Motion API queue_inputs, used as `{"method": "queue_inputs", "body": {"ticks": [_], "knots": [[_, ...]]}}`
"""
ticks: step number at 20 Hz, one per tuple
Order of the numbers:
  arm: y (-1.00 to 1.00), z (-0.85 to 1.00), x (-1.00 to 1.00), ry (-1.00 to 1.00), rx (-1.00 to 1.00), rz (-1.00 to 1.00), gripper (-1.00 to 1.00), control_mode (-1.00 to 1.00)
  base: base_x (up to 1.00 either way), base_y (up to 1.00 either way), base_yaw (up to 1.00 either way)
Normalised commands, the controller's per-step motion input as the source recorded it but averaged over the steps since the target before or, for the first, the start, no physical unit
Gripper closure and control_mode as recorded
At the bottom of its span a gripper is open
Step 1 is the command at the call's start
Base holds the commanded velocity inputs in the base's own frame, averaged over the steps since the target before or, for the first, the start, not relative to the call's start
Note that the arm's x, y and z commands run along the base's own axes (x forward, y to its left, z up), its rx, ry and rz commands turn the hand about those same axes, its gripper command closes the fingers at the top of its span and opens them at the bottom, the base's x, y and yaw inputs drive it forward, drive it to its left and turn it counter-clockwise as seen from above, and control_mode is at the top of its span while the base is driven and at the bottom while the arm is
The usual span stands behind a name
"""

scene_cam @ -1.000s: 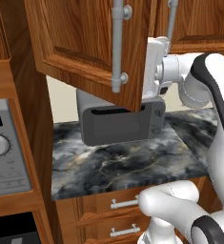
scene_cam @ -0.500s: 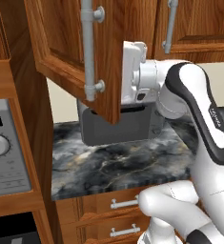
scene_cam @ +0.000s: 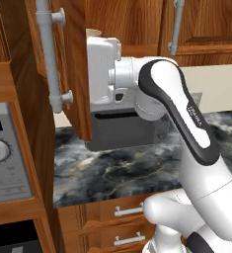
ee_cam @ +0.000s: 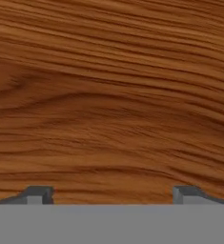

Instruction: Move the bowls from the cabinet to the plates on the dining table.

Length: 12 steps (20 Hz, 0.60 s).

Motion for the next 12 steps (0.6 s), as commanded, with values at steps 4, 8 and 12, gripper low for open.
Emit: {"method": "queue_inputs", "body": {"ticks": [4, 8, 12], "knots": [[0.55, -0.2, 0.17, 0.03, 0.01, 0.0, -1.0, -1.0, 0.0, 0.0, 0.0], [0.58, -0.17, 0.07, 0.0, -0.08, 0.0, -1.0, -1.0, 0.0, 0.0, 0.0], [0.5, -0.04, -0.02, 0.0, -0.12, 0.01, -1.0, -1.0, 0.0, 0.0, 0.0]]}}
